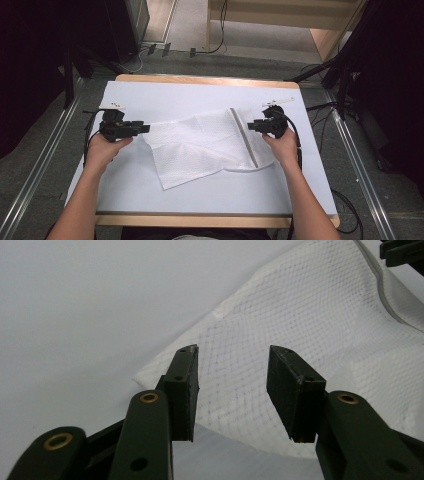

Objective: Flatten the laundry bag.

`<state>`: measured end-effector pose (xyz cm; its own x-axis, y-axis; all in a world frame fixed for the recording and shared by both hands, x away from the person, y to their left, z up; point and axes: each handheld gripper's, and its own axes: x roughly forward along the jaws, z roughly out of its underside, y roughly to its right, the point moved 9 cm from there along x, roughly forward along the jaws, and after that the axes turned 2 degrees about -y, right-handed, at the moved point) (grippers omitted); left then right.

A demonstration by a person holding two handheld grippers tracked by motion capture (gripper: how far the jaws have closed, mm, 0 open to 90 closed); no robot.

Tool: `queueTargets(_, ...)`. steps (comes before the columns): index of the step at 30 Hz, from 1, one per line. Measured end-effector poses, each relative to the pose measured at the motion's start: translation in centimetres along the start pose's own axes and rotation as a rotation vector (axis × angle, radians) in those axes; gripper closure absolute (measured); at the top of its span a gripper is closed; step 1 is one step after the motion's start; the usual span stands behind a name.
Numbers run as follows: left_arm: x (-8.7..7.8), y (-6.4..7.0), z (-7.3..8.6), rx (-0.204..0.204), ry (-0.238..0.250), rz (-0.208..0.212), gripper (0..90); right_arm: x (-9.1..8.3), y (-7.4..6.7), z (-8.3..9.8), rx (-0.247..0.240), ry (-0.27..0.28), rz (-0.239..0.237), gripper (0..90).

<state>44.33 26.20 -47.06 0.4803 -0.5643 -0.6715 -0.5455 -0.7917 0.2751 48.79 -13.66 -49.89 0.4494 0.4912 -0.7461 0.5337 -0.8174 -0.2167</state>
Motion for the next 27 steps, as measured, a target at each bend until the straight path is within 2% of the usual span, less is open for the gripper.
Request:
queueTargets(5,0.9,-0.6,-0.4,0.002,-0.014,-0.008,56.0,-0.6,-0.2,0.7,-0.004,0.002,0.003,63.2)
queueTargets(8,1.8,-1.0,-0.4,0.012,-0.041,-0.013,56.3,-1.0,-0.4,1.2,-0.002,0.004,0.004,63.0)
queueTargets(10,2.3,-1.2,-0.5,0.049,-0.063,-0.021,57.8,-1.3,-0.6,1.7,0.011,0.003,-0.002,63.0)
queueTargets(12,2.7,-1.5,-1.0,0.061,-0.067,-0.019,58.9,-1.8,-1.0,2.5,0.014,0.003,-0.011,63.1)
queueTargets(14,3.2,-1.7,-1.4,0.043,-0.06,-0.005,58.5,-2.3,-1.2,3.4,0.015,0.004,-0.009,63.1)
queueTargets(16,3.9,-2.0,-1.5,0.047,-0.071,-0.012,57.5,-2.7,-1.2,4.3,0.021,0.001,-0.002,62.6)
queueTargets(17,4.3,-2.2,-1.5,0.054,-0.076,-0.009,56.9,-2.8,-1.2,4.8,0.025,-0.004,0.001,61.7)
queueTargets(19,5.0,-2.4,-1.4,0.041,-0.08,-0.005,56.1,-3.1,-1.2,5.8,0.022,-0.017,0.007,60.7)
queueTargets(27,6.8,-2.3,-0.6,0.063,-0.132,-0.008,55.9,-3.6,-0.5,9.1,0.052,-0.068,0.031,56.8)
